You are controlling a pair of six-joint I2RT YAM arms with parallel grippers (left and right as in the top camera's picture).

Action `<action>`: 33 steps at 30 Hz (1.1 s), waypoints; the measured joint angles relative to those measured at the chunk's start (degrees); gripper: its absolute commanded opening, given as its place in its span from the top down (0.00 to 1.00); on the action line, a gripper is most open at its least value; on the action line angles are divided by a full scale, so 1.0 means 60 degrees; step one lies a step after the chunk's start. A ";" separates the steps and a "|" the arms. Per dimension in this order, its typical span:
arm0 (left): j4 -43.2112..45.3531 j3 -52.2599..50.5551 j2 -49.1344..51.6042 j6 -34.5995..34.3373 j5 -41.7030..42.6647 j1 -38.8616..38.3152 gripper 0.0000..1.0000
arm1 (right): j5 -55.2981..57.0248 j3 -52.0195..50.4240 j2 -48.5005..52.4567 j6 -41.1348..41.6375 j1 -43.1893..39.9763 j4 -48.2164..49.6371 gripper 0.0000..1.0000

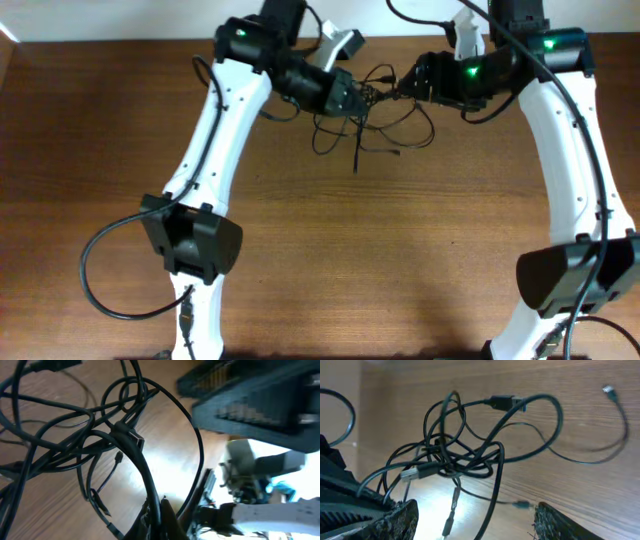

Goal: Untangle cables

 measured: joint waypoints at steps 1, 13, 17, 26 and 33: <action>0.0000 0.0000 0.0000 0.0004 0.0208 0.0146 1.00 | -0.0120 0.0000 0.0044 0.0015 0.0004 0.0073 0.25; 0.0335 0.0000 0.0000 0.0007 0.3388 0.0342 1.00 | -0.0408 0.0000 0.0488 0.1049 0.0579 0.0951 0.46; 0.0448 0.0000 0.0000 0.0007 0.4506 0.0583 1.00 | -0.0186 -0.0004 0.1202 0.1180 0.0579 0.0947 0.66; 0.0572 0.0000 0.0000 -0.0084 0.5785 0.1974 1.00 | 0.0681 -0.0007 0.1377 0.1220 0.0601 0.0517 0.96; 0.0929 0.0000 0.0000 -0.0193 0.3027 0.3016 1.00 | 0.1599 -0.0007 0.1381 0.0831 0.0667 -0.0495 0.96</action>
